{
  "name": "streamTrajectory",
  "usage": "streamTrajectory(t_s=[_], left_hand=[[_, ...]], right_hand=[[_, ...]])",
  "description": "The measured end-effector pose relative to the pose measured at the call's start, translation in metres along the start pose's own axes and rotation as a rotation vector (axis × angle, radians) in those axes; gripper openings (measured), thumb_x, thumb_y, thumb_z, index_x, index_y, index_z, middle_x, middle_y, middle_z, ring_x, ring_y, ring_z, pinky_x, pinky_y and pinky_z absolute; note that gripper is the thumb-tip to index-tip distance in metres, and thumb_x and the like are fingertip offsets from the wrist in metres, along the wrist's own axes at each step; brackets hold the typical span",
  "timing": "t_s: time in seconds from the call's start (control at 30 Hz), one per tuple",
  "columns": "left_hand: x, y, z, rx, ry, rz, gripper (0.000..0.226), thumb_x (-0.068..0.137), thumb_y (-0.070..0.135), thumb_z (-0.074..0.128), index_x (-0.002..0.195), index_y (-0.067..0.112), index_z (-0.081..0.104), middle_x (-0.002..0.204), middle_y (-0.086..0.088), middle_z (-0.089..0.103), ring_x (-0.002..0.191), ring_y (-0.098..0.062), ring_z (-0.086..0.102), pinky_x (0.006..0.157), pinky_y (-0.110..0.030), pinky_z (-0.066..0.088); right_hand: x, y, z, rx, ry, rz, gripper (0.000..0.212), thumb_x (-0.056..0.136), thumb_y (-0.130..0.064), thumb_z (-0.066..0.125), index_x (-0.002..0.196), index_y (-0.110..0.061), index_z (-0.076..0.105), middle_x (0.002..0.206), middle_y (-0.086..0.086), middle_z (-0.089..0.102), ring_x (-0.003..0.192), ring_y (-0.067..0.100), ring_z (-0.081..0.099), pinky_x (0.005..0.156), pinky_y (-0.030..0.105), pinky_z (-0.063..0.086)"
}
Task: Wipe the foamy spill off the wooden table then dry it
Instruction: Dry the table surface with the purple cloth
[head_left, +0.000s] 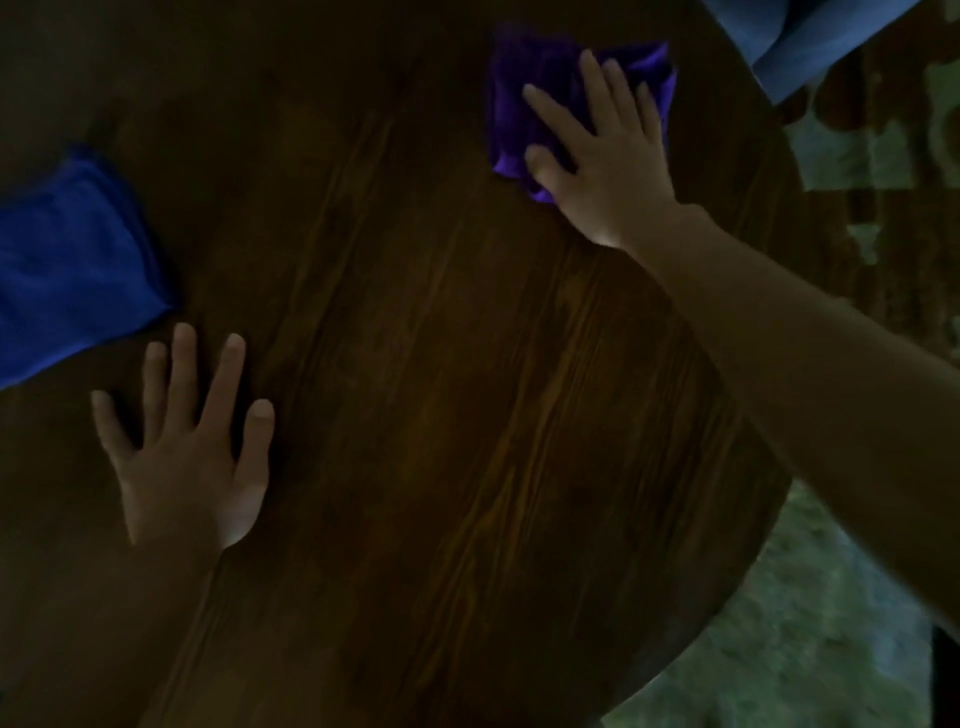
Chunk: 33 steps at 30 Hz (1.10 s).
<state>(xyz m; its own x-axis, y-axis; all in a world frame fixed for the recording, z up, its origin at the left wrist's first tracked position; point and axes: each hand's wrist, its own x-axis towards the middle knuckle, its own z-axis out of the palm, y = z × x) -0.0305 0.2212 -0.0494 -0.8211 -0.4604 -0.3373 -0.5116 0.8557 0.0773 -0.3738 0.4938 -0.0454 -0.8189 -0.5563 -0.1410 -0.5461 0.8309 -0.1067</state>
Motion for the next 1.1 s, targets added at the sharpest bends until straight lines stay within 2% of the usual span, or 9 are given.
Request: streamTrajectory(t_s=[0.1,0.23,0.33,0.43,0.6,0.7,0.77,0.97,1.1], left_hand=[[0.001,-0.001,-0.001,0.0,0.013,-0.011,0.066,0.101,0.064,0.009,0.162,0.043,-0.001,0.172,0.007,-0.014,0.158,-0.015,-0.015,0.123,-0.063,-0.008],[-0.001,0.001,-0.001,0.012,0.003,-0.013,0.066,0.101,0.065,0.009,0.162,0.042,-0.001,0.172,0.007,-0.014,0.158,-0.015,-0.015,0.123,-0.062,-0.008],[-0.001,0.001,-0.001,0.011,0.009,-0.017,0.066,0.101,0.064,0.01,0.163,0.042,0.0,0.173,0.007,-0.013,0.158,-0.015,-0.014,0.123,-0.062,-0.008],[0.001,0.002,0.001,0.011,0.016,-0.023,0.065,0.102,0.064,0.011,0.162,0.043,0.0,0.172,0.008,-0.014,0.158,-0.015,-0.014,0.123,-0.062,-0.009],[0.0,0.001,0.003,-0.01,0.021,-0.024,0.063,0.102,0.065,0.012,0.16,0.048,-0.005,0.172,0.01,-0.016,0.158,-0.016,-0.014,0.122,-0.065,-0.004],[0.001,0.0,0.003,-0.019,0.026,-0.026,0.063,0.102,0.066,0.012,0.159,0.05,-0.007,0.171,0.012,-0.018,0.158,-0.016,-0.013,0.122,-0.067,-0.001],[0.0,-0.002,0.004,-0.025,0.014,-0.024,0.063,0.101,0.067,0.012,0.159,0.051,-0.007,0.171,0.012,-0.018,0.158,-0.016,-0.013,0.121,-0.068,-0.001],[0.0,0.0,0.001,-0.016,-0.001,-0.026,0.065,0.1,0.069,0.008,0.159,0.049,-0.007,0.171,0.011,-0.018,0.158,-0.016,-0.015,0.122,-0.066,-0.004],[0.0,0.004,-0.002,0.026,0.012,-0.012,0.068,0.099,0.068,0.003,0.162,0.044,-0.004,0.172,0.008,-0.016,0.158,-0.017,-0.014,0.123,-0.061,-0.01]], right_hand=[[-0.073,-0.042,0.018,0.008,0.045,-0.098,0.064,0.104,-0.062,0.027,0.164,-0.041,0.02,0.175,0.013,0.003,0.161,0.037,0.002,0.128,0.056,0.003],[-0.272,-0.097,0.047,0.045,-0.245,-0.903,0.059,0.105,-0.063,0.038,0.16,-0.04,0.036,0.175,0.013,0.006,0.161,0.036,-0.002,0.128,0.057,-0.004],[-0.306,-0.061,0.052,-0.041,-0.311,-1.266,0.059,0.104,-0.058,0.045,0.159,-0.039,0.035,0.174,0.007,0.014,0.161,0.029,0.009,0.127,0.052,0.015],[-0.229,0.004,0.044,0.038,-0.202,-1.078,0.058,0.102,-0.046,0.045,0.157,-0.031,0.035,0.168,0.01,0.033,0.156,0.03,0.03,0.12,0.054,0.036],[-0.127,0.106,0.017,0.025,0.062,-0.159,0.061,0.105,-0.065,0.024,0.162,-0.043,0.022,0.173,0.019,0.012,0.158,0.043,0.012,0.126,0.063,0.012],[-0.136,0.069,0.016,0.044,0.046,0.317,0.063,0.106,-0.065,0.012,0.164,-0.043,0.012,0.175,0.013,0.0,0.161,0.034,0.0,0.128,0.058,0.003],[-0.195,0.026,0.031,0.002,0.047,0.089,0.063,0.106,-0.06,0.022,0.165,-0.038,0.015,0.174,0.018,0.005,0.16,0.04,0.003,0.127,0.063,0.007],[-0.352,0.022,0.046,-0.177,-0.39,-1.282,0.054,0.107,-0.052,0.028,0.161,-0.049,0.024,0.175,0.004,0.006,0.161,0.029,0.004,0.125,0.052,0.026],[-0.267,0.087,0.032,-0.124,-0.248,-1.033,0.054,0.107,-0.054,0.036,0.161,-0.047,0.029,0.174,0.007,0.013,0.161,0.031,0.009,0.129,0.05,0.004]])
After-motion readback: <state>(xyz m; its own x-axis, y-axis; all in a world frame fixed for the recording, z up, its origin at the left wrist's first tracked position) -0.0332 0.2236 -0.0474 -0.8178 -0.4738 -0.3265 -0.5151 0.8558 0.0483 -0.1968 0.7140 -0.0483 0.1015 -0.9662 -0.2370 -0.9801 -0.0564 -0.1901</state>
